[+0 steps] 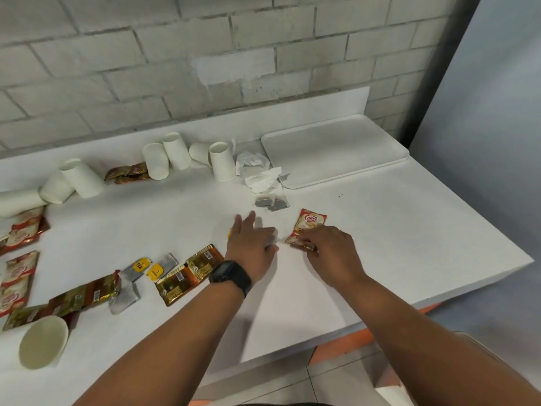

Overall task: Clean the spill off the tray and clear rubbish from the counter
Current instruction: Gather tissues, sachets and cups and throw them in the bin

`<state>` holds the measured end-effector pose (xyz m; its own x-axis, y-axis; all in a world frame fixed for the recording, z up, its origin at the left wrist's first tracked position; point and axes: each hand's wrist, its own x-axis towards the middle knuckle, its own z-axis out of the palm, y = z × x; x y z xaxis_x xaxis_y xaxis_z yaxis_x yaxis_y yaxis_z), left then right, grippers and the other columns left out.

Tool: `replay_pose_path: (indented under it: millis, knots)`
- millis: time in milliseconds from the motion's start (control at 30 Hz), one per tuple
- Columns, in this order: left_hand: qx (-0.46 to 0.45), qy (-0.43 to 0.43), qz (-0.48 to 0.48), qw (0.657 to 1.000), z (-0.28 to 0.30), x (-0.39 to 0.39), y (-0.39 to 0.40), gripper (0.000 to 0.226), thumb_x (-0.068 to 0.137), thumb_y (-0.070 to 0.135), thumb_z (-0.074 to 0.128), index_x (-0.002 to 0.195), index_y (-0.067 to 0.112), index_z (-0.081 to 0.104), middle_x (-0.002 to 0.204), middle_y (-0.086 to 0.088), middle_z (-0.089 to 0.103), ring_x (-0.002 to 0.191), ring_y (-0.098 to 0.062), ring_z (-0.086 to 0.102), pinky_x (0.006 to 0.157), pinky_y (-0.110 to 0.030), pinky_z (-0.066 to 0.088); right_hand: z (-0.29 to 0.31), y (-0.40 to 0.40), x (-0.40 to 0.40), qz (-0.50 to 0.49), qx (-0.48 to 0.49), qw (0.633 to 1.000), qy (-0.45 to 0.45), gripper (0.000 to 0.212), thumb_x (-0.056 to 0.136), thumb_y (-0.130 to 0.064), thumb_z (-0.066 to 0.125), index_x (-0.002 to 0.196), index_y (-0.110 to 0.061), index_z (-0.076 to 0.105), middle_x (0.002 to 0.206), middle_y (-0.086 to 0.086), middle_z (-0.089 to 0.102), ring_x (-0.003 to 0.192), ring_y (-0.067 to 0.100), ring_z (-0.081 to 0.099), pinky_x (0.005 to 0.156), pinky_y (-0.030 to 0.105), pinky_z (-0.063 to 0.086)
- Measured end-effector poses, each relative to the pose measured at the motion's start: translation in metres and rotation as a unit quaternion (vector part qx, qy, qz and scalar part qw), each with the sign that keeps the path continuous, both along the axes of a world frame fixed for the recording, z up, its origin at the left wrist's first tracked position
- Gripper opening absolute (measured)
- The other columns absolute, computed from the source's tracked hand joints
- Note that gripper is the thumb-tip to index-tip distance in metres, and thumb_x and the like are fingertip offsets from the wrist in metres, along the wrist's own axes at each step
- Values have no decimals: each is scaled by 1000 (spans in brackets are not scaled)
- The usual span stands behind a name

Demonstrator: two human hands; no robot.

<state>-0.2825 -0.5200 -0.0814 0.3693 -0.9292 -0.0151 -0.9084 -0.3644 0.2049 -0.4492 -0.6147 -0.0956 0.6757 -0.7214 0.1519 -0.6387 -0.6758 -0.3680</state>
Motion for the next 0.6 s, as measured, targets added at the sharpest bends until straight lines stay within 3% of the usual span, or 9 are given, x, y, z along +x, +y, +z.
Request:
replay_pose_path:
  millis: [100, 167, 267, 367, 433, 467, 533, 600]
  knots:
    - [6, 50, 65, 997, 6, -3, 7, 34, 93, 41, 51, 125, 33, 56, 152, -9, 28, 140, -30, 27, 109, -40, 31, 4, -2, -8, -15, 4, 1000, -21, 24, 81, -21, 62, 102, -28, 73, 99, -3, 72, 96, 26, 64, 79, 37, 50]
    - [-19, 89, 62, 994, 6, -1, 7, 27, 93, 33, 51, 117, 29, 63, 143, -4, 44, 133, -23, 39, 103, -34, 37, 8, -3, -13, -37, 25, 999, -30, 21, 86, -23, 60, 104, -24, 71, 97, 1, 72, 94, 27, 64, 78, 37, 50]
    - [-20, 64, 29, 997, 5, 1, 3, 25, 91, 21, 47, 101, 25, 69, 120, 3, 61, 123, -17, 46, 98, -28, 35, 15, -6, -21, -84, 114, 989, -47, 24, 89, -30, 59, 110, -20, 66, 98, 5, 69, 93, 28, 63, 81, 38, 50]
    - [-17, 2, 89, 996, 4, -1, 1, 26, 87, 42, 50, 109, 39, 64, 149, -3, 37, 139, -27, 29, 110, -36, 29, 22, -10, -28, -91, 189, 977, -45, 19, 88, -37, 61, 94, -18, 61, 87, 2, 61, 89, 27, 61, 74, 37, 46]
    - [19, -19, 128, 991, 2, 0, 4, 37, 84, 57, 50, 117, 44, 57, 155, -6, 22, 143, -35, 17, 114, -48, 24, 22, -11, -32, -84, 154, 984, 6, 28, 87, -43, 61, 103, -19, 64, 100, 1, 56, 100, 25, 56, 82, 35, 43]
    - [30, -4, 141, 990, 2, -1, 5, 40, 82, 60, 48, 117, 43, 57, 154, -7, 24, 142, -36, 20, 112, -49, 27, 21, -11, -36, -84, 130, 987, 33, 35, 87, -46, 60, 113, -21, 63, 115, 2, 54, 110, 24, 51, 90, 34, 41]
    - [34, 31, 142, 989, -3, 2, 5, 46, 79, 65, 42, 114, 40, 58, 143, -2, 44, 132, -28, 38, 103, -42, 38, 23, -10, -42, -82, 119, 987, 73, 46, 88, -48, 57, 127, -24, 57, 144, 0, 41, 129, 25, 37, 105, 37, 32]
    - [23, 54, 131, 990, -5, -2, 2, 44, 79, 62, 39, 108, 36, 60, 123, 5, 59, 115, -20, 50, 94, -35, 41, 26, -9, -49, -73, 128, 984, 100, 52, 90, -48, 55, 137, -25, 48, 151, -2, 35, 135, 26, 30, 107, 39, 27]
